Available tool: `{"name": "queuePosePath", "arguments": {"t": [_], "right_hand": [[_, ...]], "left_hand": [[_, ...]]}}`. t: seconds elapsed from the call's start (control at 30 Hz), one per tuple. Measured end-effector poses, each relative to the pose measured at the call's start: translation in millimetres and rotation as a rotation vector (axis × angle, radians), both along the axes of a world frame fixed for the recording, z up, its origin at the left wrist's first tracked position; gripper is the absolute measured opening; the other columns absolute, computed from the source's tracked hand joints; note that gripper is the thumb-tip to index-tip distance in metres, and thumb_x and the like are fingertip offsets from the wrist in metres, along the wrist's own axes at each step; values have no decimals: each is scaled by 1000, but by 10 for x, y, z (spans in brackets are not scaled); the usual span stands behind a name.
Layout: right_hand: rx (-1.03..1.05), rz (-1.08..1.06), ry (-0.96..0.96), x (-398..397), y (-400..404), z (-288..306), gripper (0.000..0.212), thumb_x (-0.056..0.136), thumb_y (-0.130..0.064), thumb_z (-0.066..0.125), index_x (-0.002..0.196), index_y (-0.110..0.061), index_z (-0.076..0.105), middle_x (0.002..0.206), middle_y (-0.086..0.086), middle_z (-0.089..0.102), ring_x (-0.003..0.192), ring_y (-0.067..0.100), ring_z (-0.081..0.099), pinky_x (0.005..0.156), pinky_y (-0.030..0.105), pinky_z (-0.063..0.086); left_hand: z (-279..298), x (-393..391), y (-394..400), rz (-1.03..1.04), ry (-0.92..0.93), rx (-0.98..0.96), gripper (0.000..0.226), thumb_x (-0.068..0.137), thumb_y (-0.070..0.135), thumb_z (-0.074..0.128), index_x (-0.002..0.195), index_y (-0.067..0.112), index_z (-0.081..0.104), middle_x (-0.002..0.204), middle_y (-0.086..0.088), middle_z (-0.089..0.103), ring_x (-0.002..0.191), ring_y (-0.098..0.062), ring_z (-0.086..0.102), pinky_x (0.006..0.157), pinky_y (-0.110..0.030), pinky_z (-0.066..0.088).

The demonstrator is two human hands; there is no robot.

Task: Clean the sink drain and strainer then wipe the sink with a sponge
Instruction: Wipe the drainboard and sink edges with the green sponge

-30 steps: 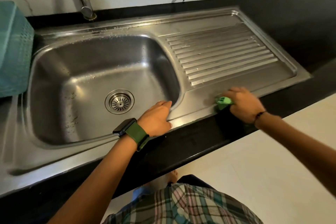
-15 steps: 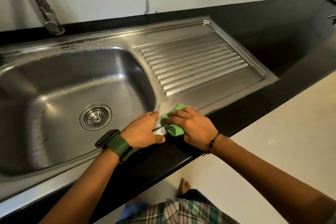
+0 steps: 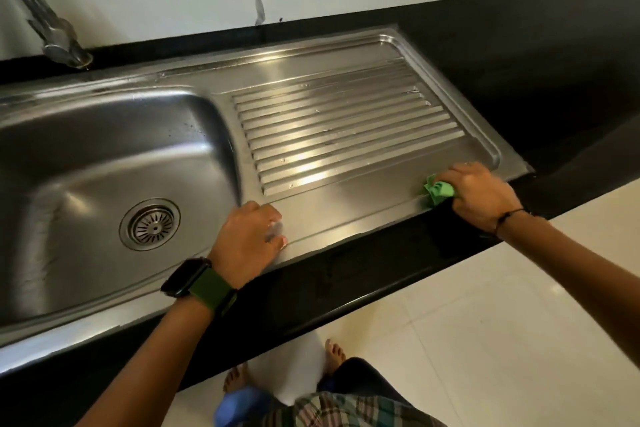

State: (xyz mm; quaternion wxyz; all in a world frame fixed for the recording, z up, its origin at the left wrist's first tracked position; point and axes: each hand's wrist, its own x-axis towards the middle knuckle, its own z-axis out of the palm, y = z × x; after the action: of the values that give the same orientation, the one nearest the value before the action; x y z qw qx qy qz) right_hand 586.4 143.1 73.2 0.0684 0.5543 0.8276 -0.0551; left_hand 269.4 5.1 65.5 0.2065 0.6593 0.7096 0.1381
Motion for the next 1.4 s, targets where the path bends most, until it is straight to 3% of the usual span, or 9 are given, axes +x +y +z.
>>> {"name": "queuePosePath", "arguments": {"t": [0.13, 0.33, 0.53, 0.67, 0.77, 0.87, 1.0, 1.1, 1.4], "right_hand": [[14, 113, 54, -539, -291, 21, 45, 73, -15, 47, 117, -18, 56, 119, 5, 59, 111, 28, 47, 91, 35, 38], [-111, 418, 311, -2153, -1230, -72, 39, 72, -16, 55, 109, -6, 57, 109, 15, 61, 104, 34, 50, 86, 41, 37], [-64, 639, 311, -1709, -1026, -57, 44, 64, -10, 60, 108, -12, 62, 102, 11, 64, 98, 33, 55, 87, 40, 45], [-26, 428, 150, -826, -498, 8, 50, 61, -4, 69, 110, -16, 65, 111, 8, 67, 105, 32, 59, 91, 39, 47], [-38, 206, 10, -208, -124, 81, 50, 72, -3, 59, 119, -19, 59, 122, 8, 60, 115, 30, 51, 101, 34, 33], [-41, -162, 30, 127, 204, 195, 43, 76, 0, 54, 117, -13, 58, 121, 17, 59, 114, 36, 52, 95, 42, 42], [27, -410, 232, -182, 323, 158, 33, 82, -2, 49, 115, -4, 54, 114, 26, 59, 107, 43, 54, 88, 47, 44], [-2, -458, 142, -818, 90, -59, 40, 85, -8, 45, 125, 0, 45, 129, 25, 50, 117, 40, 49, 94, 44, 43], [-133, 210, 275, -2206, -1045, -259, 68, 82, -12, 50, 145, -12, 23, 155, 13, 20, 144, 27, 13, 118, 35, 4]], "left_hand": [[-51, 19, -136, 148, -77, -1, 19, 83, 20, 63, 100, 14, 60, 94, 2, 50, 96, -19, 51, 75, -22, 32], [-1, -188, -248, 168, -160, 45, 53, 72, -4, 68, 122, 3, 55, 111, -13, 54, 98, -26, 53, 87, -29, 41], [36, -490, -219, 65, -85, -33, 68, 72, 11, 74, 134, 15, 45, 128, -6, 47, 117, -22, 38, 100, -26, 29], [-44, -296, -51, -135, -14, -51, 61, 76, 26, 69, 131, 16, 45, 123, 2, 43, 114, -13, 32, 89, -15, 21], [-49, -194, 32, -194, -62, -94, 38, 78, 20, 64, 114, 23, 50, 107, 9, 42, 105, -9, 35, 81, -15, 25], [-40, -190, 72, -219, -70, -122, 35, 80, 16, 62, 112, 22, 50, 104, 10, 40, 102, -7, 34, 82, -15, 27], [-36, -165, 50, -207, -79, -99, 46, 82, 16, 62, 124, 18, 46, 123, 3, 40, 113, -10, 31, 92, -13, 25], [-26, -161, 8, -150, -69, -94, 60, 83, 21, 63, 136, 15, 35, 137, -2, 33, 127, -16, 26, 103, -18, 24], [-47, -164, -31, -59, -196, -111, 100, 80, 8, 63, 145, 9, -13, 154, -7, 11, 140, -22, 14, 112, -21, 15]]}}
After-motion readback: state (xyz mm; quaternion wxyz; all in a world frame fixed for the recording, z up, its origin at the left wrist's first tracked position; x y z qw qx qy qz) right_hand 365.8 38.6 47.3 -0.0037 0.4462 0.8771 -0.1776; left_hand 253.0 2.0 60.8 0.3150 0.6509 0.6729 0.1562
